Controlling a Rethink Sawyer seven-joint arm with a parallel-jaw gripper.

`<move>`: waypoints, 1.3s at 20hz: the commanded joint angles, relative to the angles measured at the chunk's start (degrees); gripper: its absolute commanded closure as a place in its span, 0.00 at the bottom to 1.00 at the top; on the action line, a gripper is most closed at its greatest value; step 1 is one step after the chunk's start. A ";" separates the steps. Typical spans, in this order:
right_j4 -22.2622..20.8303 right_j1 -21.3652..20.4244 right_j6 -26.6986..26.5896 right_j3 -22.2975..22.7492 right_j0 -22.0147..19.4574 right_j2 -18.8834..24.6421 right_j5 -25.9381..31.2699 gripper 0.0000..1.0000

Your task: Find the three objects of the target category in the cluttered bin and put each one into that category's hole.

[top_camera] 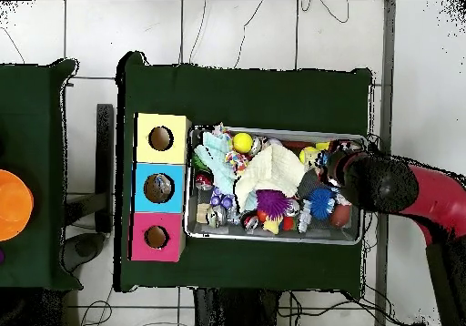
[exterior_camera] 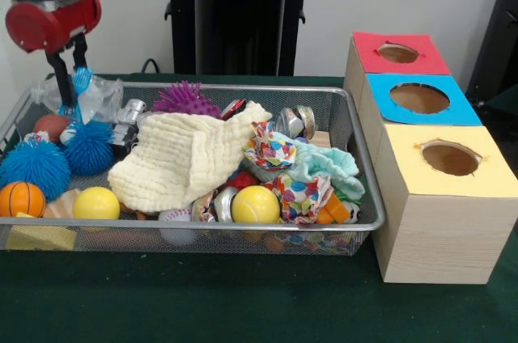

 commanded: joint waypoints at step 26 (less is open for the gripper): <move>11.98 -17.10 44.84 17.99 27.27 -26.67 -12.52 1.00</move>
